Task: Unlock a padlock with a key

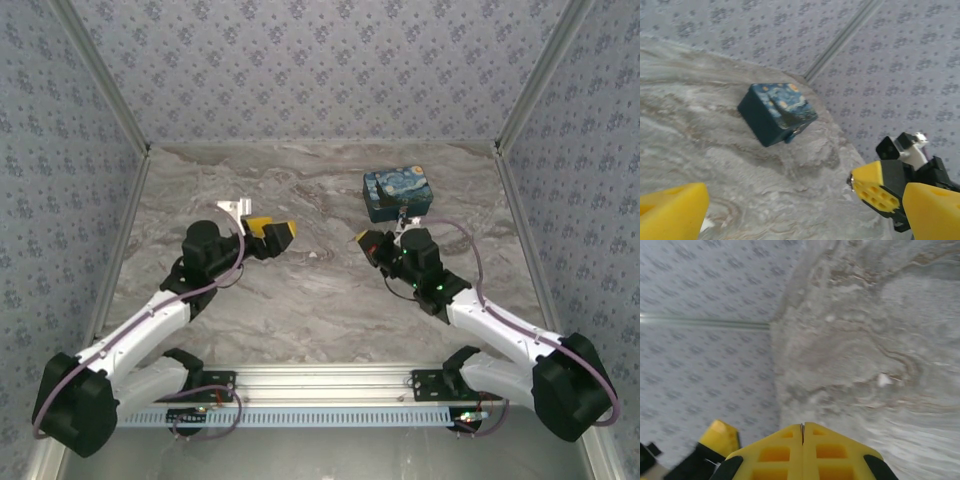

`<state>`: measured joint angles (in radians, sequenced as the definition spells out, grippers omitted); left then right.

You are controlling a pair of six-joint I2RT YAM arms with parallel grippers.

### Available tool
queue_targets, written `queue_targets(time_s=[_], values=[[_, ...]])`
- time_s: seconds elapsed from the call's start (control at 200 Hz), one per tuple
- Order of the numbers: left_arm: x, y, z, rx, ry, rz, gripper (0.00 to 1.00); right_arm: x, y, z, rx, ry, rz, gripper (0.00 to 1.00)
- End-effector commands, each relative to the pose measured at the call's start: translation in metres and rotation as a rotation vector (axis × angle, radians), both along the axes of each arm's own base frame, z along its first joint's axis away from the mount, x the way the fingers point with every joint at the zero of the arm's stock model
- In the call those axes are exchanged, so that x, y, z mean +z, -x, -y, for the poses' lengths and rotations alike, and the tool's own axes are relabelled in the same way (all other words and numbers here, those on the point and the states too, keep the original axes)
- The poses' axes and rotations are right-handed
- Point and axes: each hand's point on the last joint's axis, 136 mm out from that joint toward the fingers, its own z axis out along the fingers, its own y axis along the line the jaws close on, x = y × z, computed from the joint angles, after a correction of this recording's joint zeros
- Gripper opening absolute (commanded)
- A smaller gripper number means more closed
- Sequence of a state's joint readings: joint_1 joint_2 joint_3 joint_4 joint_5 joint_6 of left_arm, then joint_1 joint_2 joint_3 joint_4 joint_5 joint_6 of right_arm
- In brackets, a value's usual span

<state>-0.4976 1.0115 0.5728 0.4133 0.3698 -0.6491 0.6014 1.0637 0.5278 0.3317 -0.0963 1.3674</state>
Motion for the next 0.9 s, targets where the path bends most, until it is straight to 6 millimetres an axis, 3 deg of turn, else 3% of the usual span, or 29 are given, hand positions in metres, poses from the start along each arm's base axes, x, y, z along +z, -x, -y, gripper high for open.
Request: queue_targets(time_s=[0.0,0.245,0.535,0.894], values=[[0.039,0.004,0.018,-0.067,0.086,0.075,0.99,0.033,-0.011,0.001,-0.101,-0.2,0.013,0.0],[0.043,0.008,0.057,-0.163,0.116,0.049,0.92,0.033,-0.011,0.003,-0.16,-0.266,-0.02,0.0],[0.031,0.011,0.095,-0.271,0.093,0.031,0.78,0.037,-0.006,-0.004,-0.17,-0.284,-0.031,0.0],[0.011,0.012,0.124,-0.341,0.065,-0.014,0.63,0.037,-0.004,-0.009,-0.172,-0.286,-0.042,0.0]])
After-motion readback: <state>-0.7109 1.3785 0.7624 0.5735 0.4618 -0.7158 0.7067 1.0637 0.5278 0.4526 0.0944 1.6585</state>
